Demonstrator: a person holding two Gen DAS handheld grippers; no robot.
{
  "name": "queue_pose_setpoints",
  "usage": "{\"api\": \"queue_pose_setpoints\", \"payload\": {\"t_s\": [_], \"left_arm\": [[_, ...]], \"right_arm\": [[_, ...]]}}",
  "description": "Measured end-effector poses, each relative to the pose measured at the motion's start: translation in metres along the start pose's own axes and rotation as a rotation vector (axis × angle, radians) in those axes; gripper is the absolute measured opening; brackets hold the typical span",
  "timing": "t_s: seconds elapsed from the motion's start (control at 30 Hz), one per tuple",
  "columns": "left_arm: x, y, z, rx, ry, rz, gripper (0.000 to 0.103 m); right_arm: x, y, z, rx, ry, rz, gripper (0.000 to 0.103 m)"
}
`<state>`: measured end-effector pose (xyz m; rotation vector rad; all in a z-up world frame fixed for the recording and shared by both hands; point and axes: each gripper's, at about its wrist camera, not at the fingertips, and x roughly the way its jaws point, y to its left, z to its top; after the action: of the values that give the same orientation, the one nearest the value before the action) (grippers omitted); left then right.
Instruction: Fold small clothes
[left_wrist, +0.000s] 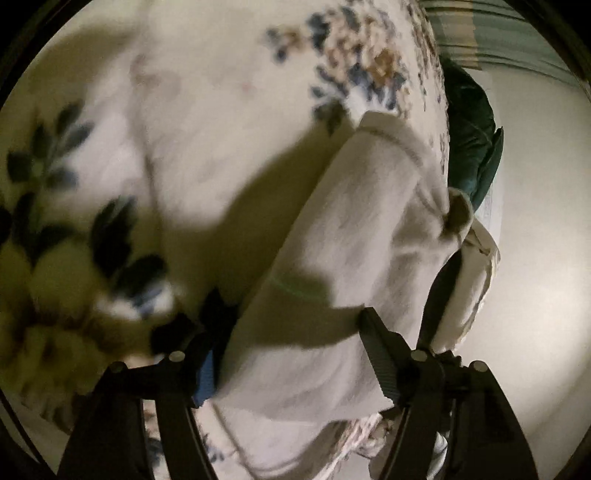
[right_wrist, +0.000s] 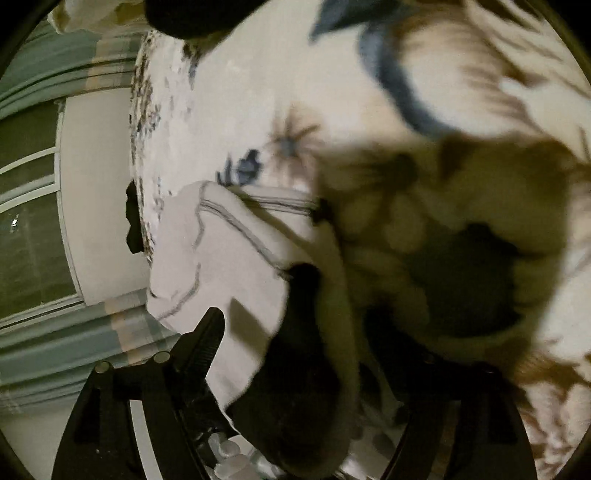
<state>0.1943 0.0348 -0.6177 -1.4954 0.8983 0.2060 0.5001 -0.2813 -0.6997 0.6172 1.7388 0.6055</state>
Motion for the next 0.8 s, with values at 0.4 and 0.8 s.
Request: {"api": "queue_pose_setpoints", "payload": {"t_s": [0.4,0.8], "left_arm": [[-0.04,-0.065,-0.003,0.257,-0.058,0.039,0.017],[-0.06,-0.24,0.019,0.509,0.007,-0.083,0.017]], "right_arm": [[-0.026,0.026,-0.036,0.002,-0.117,0.057,0.014],[-0.152,0.114,-0.061,-0.028,-0.368,0.16,0.013]]}}
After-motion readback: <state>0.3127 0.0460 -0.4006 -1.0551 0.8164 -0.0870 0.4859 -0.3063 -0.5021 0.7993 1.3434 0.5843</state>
